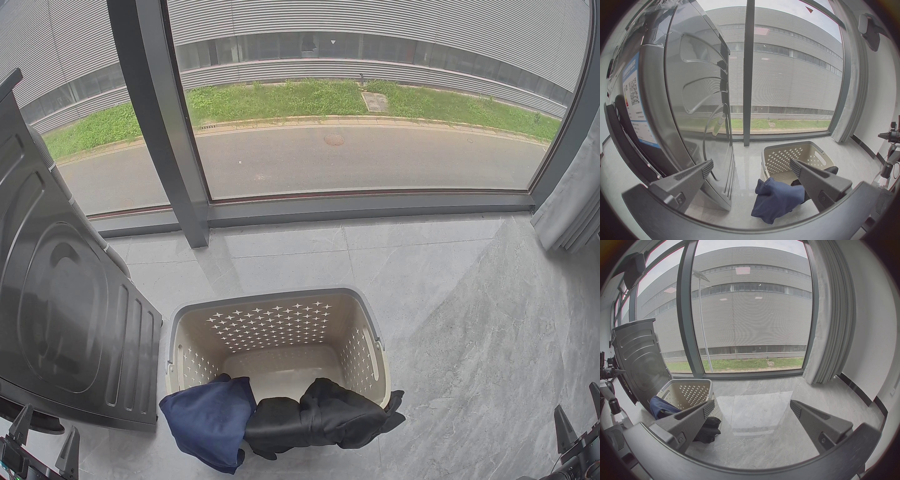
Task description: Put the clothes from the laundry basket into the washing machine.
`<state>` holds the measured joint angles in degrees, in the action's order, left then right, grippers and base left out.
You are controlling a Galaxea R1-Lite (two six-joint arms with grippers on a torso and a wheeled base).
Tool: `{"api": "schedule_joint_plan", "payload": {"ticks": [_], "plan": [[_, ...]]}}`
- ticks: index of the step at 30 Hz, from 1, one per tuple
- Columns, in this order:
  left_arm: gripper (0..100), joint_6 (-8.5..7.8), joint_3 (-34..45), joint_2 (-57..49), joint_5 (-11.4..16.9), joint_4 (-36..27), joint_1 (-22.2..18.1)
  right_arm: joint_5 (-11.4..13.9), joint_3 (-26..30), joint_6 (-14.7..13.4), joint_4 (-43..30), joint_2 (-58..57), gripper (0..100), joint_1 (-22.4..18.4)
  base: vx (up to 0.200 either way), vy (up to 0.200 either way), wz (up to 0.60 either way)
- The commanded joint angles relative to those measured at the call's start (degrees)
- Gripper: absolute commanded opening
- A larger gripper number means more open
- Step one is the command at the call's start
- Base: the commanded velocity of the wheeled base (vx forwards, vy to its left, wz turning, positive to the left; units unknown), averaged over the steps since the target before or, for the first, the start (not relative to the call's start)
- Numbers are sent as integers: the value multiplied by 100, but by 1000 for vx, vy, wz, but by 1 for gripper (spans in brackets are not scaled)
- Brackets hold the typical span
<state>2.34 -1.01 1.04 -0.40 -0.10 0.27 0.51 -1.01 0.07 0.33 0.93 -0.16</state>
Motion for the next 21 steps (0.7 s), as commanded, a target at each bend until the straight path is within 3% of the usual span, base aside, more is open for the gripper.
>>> {"api": "schedule_joint_plan", "payload": {"ticks": [1, 11, 17, 21], "plan": [[100, 3, 84, -68, -4, 1, 0, 2, 101, 1, 2, -93, 100, -2, 200, 0, 0], [100, 3, 84, -68, -4, 1, 0, 2, 101, 1, 2, -93, 100, -2, 20, 0, 0], [100, 3, 84, -68, -4, 1, 0, 2, 101, 1, 2, -93, 100, -2, 200, 0, 0], [100, 3, 84, -60, -4, 1, 0, 2, 101, 1, 2, -93, 100, -2, 0, 0, 0]]}}
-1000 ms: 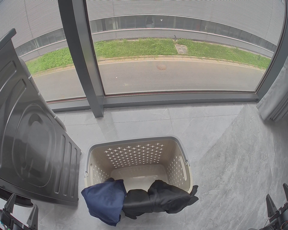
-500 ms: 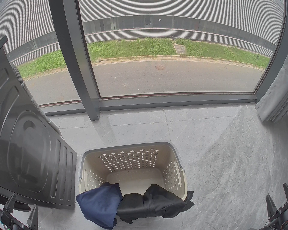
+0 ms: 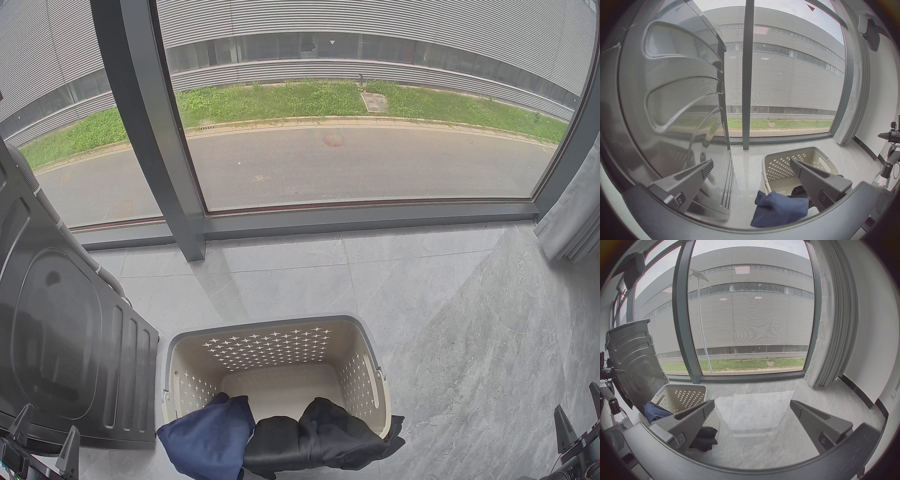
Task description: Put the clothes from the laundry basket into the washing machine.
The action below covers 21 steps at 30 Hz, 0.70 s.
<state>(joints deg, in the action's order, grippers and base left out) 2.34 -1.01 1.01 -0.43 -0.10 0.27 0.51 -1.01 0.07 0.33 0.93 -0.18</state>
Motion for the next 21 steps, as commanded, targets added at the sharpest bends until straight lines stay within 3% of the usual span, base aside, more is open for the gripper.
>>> {"api": "schedule_joint_plan", "payload": {"ticks": [1, 5, 8, 17, 21], "plan": [[100, 3, 84, -66, -1, 1, 0, 2, 101, 1, 2, -93, 100, 1, 0, 0, 0], [100, 3, 84, -66, -1, 1, 0, 2, 101, 1, 2, -93, 100, 1, 0, 0, 0], [100, 3, 84, -66, -1, 1, 0, 2, 101, 1, 2, -93, 100, 1, 200, 0, 0], [100, 3, 84, -57, -10, 1, 0, 2, 101, 1, 2, -93, 100, 1, 0, 0, 0], [100, 12, 84, -66, -1, 1, 0, 2, 101, 1, 2, -93, 100, 1, 200, 0, 0]]}}
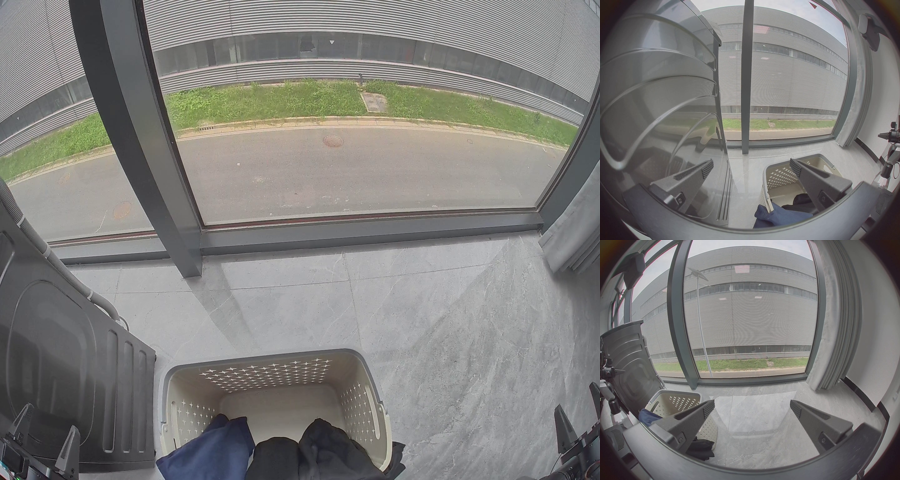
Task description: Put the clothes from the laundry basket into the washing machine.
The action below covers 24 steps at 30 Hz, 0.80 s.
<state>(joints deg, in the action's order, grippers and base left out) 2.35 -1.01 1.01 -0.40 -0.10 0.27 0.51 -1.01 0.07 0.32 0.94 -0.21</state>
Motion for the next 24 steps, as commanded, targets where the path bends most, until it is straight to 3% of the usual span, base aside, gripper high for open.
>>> {"api": "schedule_joint_plan", "payload": {"ticks": [1, 5, 24], "plan": [[100, 2, 84, -57, -4, 1, 0, 2, 101, 1, 3, -94, 100, 3, 200, 0, 0], [100, 11, 84, -57, -13, 1, 0, 2, 101, 1, 3, -94, 100, 3, 200, 0, 0], [100, 11, 84, -57, -13, 1, 0, 2, 101, 1, 3, -94, 100, 3, 0, 0, 0]]}}
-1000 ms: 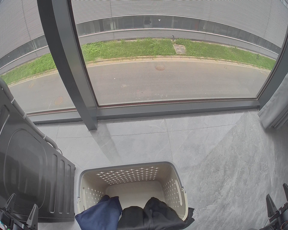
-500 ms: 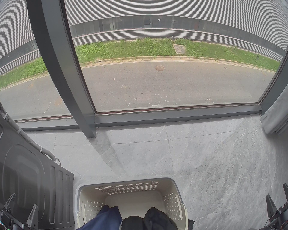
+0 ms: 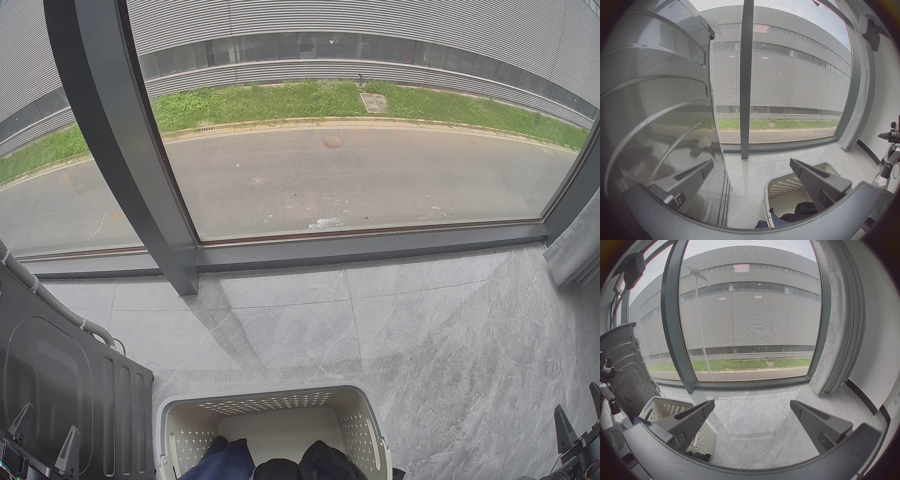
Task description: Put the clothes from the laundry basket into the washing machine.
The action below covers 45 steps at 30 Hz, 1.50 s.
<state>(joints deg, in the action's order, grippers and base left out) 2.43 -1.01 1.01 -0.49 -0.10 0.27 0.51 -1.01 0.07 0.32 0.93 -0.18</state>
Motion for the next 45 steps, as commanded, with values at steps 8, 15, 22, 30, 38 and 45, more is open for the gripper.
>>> {"api": "schedule_joint_plan", "payload": {"ticks": [8, 15, 22, 30, 38, 45], "plan": [[100, 4, 84, -66, -4, 1, 0, 2, 101, 1, 3, -93, 100, 1, 0, 0, 0], [100, 4, 84, -66, -4, 1, 0, 2, 101, 1, 3, -93, 100, 1, 0, 0, 0], [100, 4, 84, -66, 5, 1, 0, 2, 101, 1, 3, -93, 100, 1, 0, 0, 0], [100, 4, 84, -66, -4, 1, 0, 2, 101, 1, 3, -93, 100, 1, -25, 0, 0], [100, 4, 84, -66, -4, 1, 0, 2, 101, 1, 3, -93, 100, 1, -200, 0, 0], [100, -5, 84, -66, 5, 1, 0, 2, 101, 1, 3, -93, 100, 1, -200, 0, 0]]}}
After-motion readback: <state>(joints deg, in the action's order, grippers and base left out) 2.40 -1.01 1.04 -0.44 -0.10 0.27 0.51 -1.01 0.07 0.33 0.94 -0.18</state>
